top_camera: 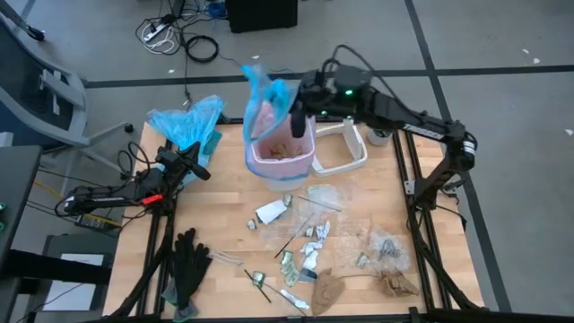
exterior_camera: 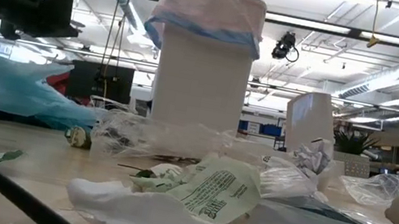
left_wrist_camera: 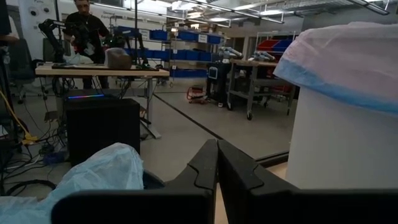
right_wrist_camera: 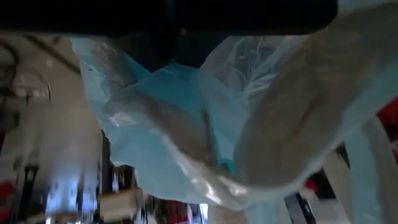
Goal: Place trash/remove bag and relplace
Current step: Put the blue plastic cellophane into the trash bin
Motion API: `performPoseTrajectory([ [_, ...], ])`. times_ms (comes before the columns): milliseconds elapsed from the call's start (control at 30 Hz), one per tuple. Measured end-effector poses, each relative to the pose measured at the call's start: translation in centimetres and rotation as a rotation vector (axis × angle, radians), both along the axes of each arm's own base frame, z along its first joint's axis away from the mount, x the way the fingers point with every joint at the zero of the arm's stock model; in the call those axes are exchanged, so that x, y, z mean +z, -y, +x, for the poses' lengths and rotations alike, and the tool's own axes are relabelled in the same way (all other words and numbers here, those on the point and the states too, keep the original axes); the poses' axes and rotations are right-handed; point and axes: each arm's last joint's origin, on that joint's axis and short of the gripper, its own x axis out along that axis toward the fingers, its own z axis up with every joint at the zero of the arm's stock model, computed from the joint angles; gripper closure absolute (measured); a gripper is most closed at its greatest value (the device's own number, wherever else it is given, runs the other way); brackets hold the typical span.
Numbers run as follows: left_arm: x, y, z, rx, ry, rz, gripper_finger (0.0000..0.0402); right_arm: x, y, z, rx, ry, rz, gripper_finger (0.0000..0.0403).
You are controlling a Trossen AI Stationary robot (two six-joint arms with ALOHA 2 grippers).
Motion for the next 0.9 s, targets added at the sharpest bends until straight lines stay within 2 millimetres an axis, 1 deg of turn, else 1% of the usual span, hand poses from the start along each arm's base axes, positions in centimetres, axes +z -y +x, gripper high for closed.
performPoseTrajectory([
  [100, 0.0, 0.0, 0.0, 0.000, 0.000, 0.000, 0.0381, -1.8, 0.4, 1.2, -0.011, -0.083, 0.020, 0.0403],
  [267, 0.0, 0.0, 0.0, 0.000, 0.000, 0.000, 0.0381, -4.1, 1.4, 2.1, -0.060, -0.212, 0.042, 0.0403],
  [433, 0.0, 0.0, 0.0, 0.000, 0.000, 0.000, 0.0381, -4.7, 1.9, 2.5, -0.101, -0.226, 0.040, 0.0403],
  [567, 0.0, 0.0, 0.0, 0.000, 0.000, 0.000, 0.0381, -5.4, 1.8, 2.4, -0.112, -0.303, 0.043, 0.0403],
  [700, 0.0, 0.0, 0.0, 0.000, 0.000, 0.000, 0.0381, -6.2, 1.6, 2.1, -0.137, -0.392, 0.044, 0.0403],
  [900, 0.0, 0.0, 0.0, 0.000, 0.002, 0.000, 0.0381, -6.4, 0.7, 2.3, -0.094, -0.436, -0.036, 0.0403],
])
